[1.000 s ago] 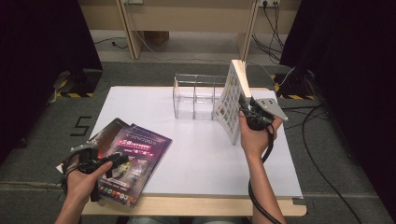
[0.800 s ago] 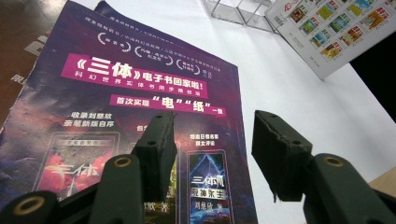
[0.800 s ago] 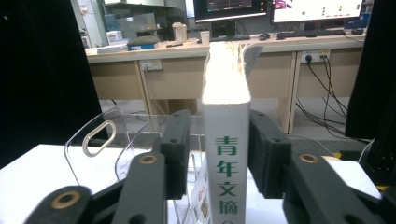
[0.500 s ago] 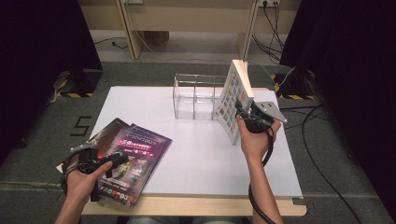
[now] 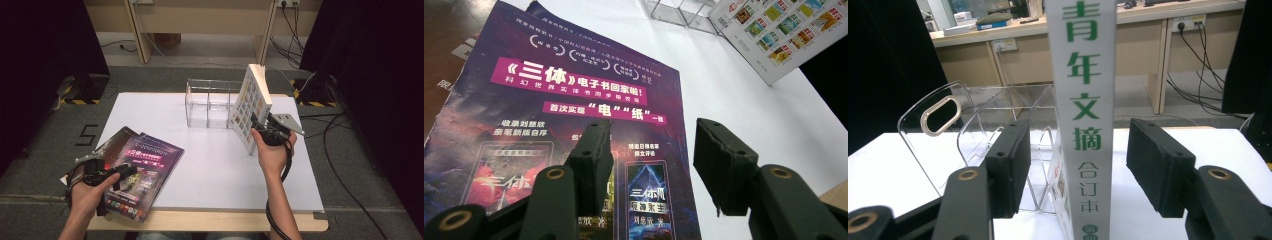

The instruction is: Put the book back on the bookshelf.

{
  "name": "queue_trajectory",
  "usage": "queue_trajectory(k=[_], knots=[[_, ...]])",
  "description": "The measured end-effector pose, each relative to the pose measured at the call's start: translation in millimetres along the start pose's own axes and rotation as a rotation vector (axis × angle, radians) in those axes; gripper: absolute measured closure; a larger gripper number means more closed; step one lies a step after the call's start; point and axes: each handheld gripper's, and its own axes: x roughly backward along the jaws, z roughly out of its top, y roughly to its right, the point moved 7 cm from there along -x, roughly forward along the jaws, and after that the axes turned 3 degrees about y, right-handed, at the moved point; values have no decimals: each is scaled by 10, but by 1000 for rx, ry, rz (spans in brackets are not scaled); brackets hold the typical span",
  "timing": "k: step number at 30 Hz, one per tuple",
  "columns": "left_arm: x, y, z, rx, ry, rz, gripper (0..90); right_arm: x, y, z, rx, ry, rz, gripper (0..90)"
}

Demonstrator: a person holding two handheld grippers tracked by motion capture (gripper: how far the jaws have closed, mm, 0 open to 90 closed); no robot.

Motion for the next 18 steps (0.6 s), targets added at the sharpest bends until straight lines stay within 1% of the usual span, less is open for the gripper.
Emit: queue_trajectory(k=[3,4,5,6,8,9,12,15,16,18], knots=[[3,-2,1,0,0,0,487,2,-11,12,2,14,-3,431],[3,-3,2,-1,1,0,487,-3,-8,17,12,18,-8,435],[4,-3,3,0,1,0,487,-10,-8,14,9,14,-5,440],[5,-2,4,0,1,-1,487,-21,-5,2,-7,8,-2,443],[7,0,5,1,2,-2,488,-41,18,-37,2,-8,-15,457],[7,-1,6,1,2,-2,488,-45,16,-57,-9,-12,-13,467],[5,-7,5,1,1,-1,489,-56,14,-102,-2,-21,-21,495],[5,-6,2,1,0,-2,489,-69,15,-112,1,-29,-31,534],[5,-7,2,1,0,-2,489,-75,12,-111,-4,-35,-29,550],[6,-7,3,2,0,-2,489,-85,13,-97,-4,-33,-31,563]])
